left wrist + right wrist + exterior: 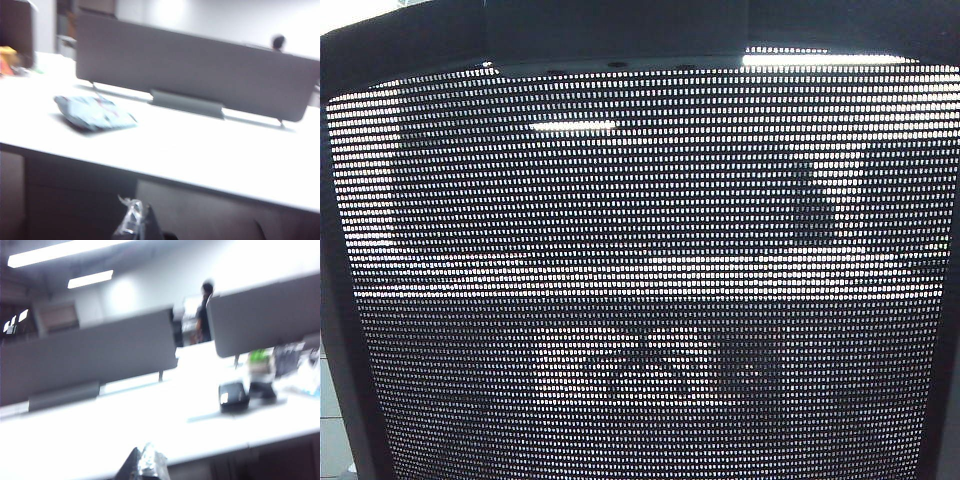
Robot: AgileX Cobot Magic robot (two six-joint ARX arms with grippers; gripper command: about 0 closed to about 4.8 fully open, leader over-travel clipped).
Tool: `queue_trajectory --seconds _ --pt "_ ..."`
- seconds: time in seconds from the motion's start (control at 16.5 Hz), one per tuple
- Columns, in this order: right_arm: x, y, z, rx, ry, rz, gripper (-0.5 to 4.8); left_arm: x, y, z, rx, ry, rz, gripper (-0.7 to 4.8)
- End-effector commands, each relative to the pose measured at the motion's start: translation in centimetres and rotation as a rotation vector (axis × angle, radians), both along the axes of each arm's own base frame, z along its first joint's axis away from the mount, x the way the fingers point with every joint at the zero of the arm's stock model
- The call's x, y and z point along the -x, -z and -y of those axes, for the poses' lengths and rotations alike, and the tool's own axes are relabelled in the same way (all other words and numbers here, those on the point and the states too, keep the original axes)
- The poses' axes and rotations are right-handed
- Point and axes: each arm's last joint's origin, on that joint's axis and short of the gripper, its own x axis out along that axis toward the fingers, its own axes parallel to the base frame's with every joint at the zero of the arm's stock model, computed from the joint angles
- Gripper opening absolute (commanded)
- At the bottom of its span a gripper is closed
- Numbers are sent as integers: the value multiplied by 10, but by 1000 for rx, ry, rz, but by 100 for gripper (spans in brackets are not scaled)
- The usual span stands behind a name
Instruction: Push the black chair under the table.
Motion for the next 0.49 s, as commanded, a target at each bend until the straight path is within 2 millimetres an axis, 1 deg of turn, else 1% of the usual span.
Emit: queue_trajectory --seconds 0.06,0.12,0.18,0.24,0.3,0.36,0.42,0.49 --pt "5 -33 1 -14 13 68 -5 1 -41 -1 -50 -35 67 -6" --pt "3 -45 1 -14 13 67 -5 -6 -57 1 -62 10 67 -6" --pt "-2 -58 0 -10 1 53 -5 -18 -73 2 -73 73 52 -6" --pt "-8 -80 -3 1 -95 15 -5 -34 -98 5 -74 176 -23 -6" --pt "-8 -96 -5 6 -178 -44 -5 -37 -112 8 -67 253 -117 -5" --pt "-4 -108 -7 -26 -241 -108 -5 -34 -119 10 -55 352 -189 -6" --pt "0 -113 -8 -61 -286 -148 -5 -25 -117 13 -35 460 -221 -6" --pt "4 -114 -10 -92 -389 -173 -5 -14 -113 15 -20 550 -259 -6"
